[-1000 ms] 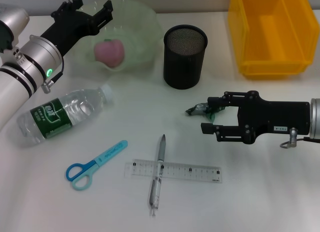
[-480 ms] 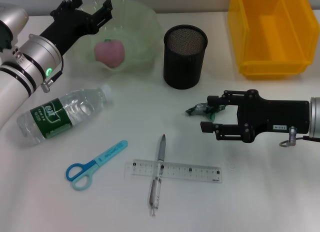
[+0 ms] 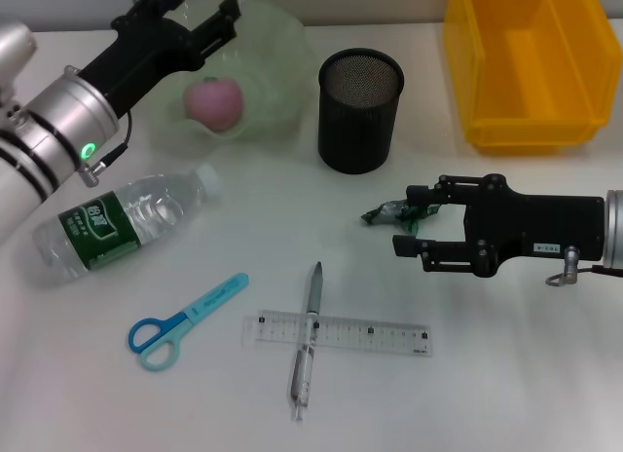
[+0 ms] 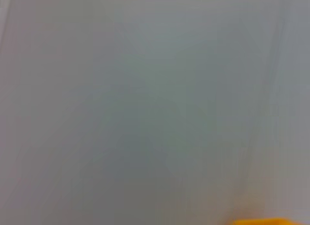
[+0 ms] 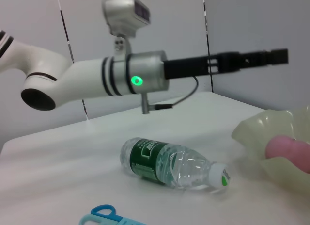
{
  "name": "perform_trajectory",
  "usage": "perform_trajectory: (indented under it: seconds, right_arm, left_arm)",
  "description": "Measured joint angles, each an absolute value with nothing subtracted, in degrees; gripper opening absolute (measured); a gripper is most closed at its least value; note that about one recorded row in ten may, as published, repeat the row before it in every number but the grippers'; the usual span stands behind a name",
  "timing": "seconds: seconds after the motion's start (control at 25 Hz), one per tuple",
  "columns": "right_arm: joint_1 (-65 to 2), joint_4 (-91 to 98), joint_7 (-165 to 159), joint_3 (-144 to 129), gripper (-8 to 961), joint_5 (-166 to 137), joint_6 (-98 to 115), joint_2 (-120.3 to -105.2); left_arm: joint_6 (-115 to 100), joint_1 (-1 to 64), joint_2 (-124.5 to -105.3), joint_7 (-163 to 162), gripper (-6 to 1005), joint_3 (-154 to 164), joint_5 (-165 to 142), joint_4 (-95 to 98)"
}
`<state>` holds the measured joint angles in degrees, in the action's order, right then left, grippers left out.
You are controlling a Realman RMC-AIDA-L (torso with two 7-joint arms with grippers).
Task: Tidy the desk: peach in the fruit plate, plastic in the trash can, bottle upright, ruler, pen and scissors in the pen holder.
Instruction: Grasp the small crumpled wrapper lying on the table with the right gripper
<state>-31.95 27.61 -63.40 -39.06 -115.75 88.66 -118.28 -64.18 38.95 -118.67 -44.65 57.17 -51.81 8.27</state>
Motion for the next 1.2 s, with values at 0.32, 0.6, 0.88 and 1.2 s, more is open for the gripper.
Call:
perform_trajectory:
  seconds: [0.32, 0.6, 0.88, 1.2]
  right_arm:
    - [-31.9, 27.79, -64.05, -39.02, 699, -115.74, 89.34, -117.88]
    - [-31.9, 27.92, -64.27, -38.98, 699, -115.74, 91.47, -117.2]
    - [-31.83, 27.95, -64.4, -38.89, 699, -115.73, 92.07, -116.56]
    - [-31.82, 27.95, -64.42, -38.76, 698, -115.48, 92.11, -116.27]
  left_arm:
    - [-73.15, 27.45, -116.76, -58.5, 835, 75.67, -55.78, 25.31]
    - [-80.74, 25.9, -115.08, -63.61, 833, 75.57, -67.36, 25.82]
    - [-82.8, 25.12, -114.37, -63.5, 832, 75.58, -76.45, 25.85]
    - [-82.83, 24.51, -114.48, -61.94, 830, 74.91, -80.02, 25.8]
